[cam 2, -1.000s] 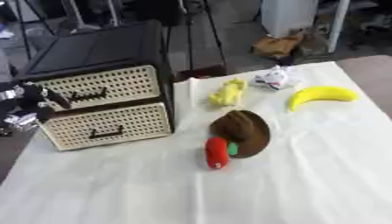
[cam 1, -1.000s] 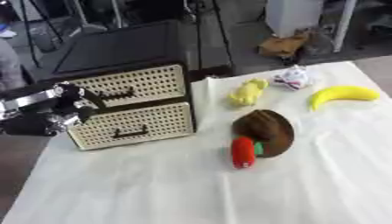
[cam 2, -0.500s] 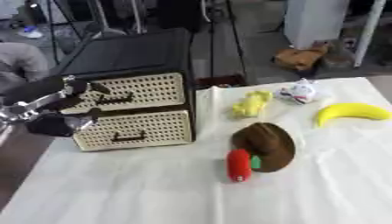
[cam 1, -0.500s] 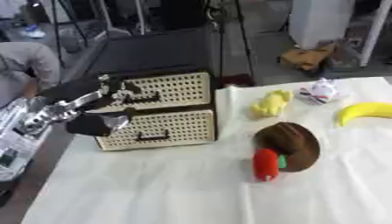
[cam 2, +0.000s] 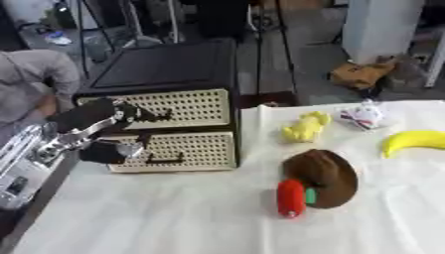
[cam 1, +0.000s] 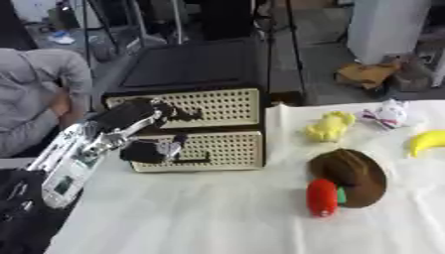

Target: Pick up objects from table and place into drawer.

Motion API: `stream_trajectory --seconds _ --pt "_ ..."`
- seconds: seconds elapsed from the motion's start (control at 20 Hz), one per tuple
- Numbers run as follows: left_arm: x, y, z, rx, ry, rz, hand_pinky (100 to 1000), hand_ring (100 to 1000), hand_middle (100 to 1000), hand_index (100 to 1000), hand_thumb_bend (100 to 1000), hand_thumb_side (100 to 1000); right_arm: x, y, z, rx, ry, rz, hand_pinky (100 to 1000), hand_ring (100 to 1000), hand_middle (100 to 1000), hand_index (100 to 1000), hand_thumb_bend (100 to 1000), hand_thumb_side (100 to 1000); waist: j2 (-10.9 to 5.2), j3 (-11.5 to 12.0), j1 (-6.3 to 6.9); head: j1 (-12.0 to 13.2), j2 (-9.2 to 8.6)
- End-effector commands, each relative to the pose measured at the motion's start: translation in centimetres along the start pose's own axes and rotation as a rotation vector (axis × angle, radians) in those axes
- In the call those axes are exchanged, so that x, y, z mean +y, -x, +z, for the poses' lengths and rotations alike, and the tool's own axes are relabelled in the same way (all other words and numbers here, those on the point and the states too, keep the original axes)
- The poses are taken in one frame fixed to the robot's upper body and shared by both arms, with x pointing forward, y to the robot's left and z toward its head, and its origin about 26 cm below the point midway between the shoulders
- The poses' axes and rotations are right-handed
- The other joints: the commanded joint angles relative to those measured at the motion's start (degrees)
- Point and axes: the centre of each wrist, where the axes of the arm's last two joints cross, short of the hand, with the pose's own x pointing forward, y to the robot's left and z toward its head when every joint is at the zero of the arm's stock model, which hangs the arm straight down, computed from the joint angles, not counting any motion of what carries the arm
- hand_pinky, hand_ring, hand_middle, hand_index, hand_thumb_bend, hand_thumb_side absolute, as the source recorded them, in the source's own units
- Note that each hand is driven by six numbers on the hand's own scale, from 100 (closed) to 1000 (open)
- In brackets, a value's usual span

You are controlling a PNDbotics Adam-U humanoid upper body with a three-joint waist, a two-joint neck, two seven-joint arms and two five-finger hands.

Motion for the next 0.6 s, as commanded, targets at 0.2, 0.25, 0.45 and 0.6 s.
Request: stream_trajectory --seconds 0.2,0.25,0.45,0.6 --pt "1.2 -0.5 0.0 0.003 -0.054 -0.002 100 100 100 784 100 645 0.1 -0.6 -0.7 -0.032 -0.006 -0.006 580 732 606 737 100 842 -0.91 0.2 -0.35 -0.9 0.36" --pt "1.1 -0.5 0.0 0.005 -0.054 -0.003 100 100 100 782 100 646 0.1 -0.6 -0.7 -0.031 -0.006 -0.006 580 732 606 738 100 842 -0.9 0.2 -0.36 -1.0 0.33" --pt "0.5 -0.5 -0.2 0.013 -0.03 -0.006 100 100 100 772 100 645 0.2 -0.6 -0.7 -0.033 -0.008 -0.009 580 732 606 738 100 846 -0.64 0.1 -0.44 -1.0 0.15" --pt "-0.4 -0.1 -0.5 0.027 0.014 -0.008 100 100 100 760 100 643 0.2 -0.6 -0.8 -0.038 -0.007 -0.012 580 732 605 737 100 845 -0.29 -0.1 -0.48 -0.8 0.03"
